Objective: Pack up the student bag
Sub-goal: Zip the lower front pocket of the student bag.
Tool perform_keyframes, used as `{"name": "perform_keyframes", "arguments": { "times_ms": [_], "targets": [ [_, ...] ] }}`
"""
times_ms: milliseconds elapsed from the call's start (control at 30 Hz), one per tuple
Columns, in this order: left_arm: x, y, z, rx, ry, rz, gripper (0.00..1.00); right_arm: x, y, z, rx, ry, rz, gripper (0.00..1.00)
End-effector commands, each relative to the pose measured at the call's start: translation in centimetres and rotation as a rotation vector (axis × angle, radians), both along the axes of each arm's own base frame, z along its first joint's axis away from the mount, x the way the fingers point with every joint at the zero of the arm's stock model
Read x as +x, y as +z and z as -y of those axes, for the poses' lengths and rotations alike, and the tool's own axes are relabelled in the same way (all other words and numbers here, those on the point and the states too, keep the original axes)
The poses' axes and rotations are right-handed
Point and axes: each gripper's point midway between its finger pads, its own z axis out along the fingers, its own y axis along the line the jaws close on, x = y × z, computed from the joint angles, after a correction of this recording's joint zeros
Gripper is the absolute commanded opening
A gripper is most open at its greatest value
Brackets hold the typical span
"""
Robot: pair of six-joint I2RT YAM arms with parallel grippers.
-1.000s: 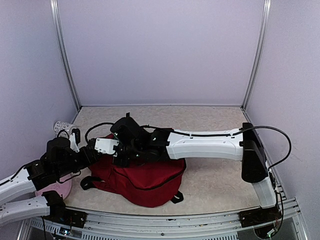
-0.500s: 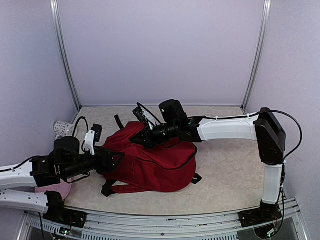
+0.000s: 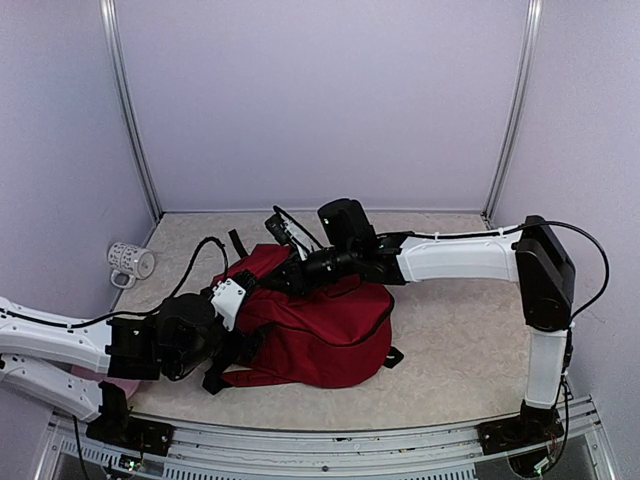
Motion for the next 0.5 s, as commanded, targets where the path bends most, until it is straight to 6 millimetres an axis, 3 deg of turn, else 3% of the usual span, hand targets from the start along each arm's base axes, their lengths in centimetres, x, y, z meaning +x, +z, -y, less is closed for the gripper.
{"name": "perform_keyframes", "arguments": {
  "times_ms": [0, 167, 333, 467],
  "targets": [
    [1.4, 2.7, -0.1, -0.045, 0.043, 0.116, 0.93, -0.1, 3.8, 0.2, 0.034, 0.029, 0.079, 0.15],
    [2.6, 1.6, -1.4, -0.054, 0.093, 0.098, 0.91, 0.4, 3.8, 0.0, 0.001, 0.036, 0.12, 0.22],
    [3.0, 1.8, -2.0, -0.098, 0.095, 0.086, 0.67, -0.6, 3.7, 0.2, -0.03, 0.127, 0.206, 0.26],
    [2.4, 2.4, -1.9, -0.154, 0.057, 0.097, 0.59, -1.3, 4.1, 0.1, -0.06, 0.194, 0.228, 0.28]
  ]
}}
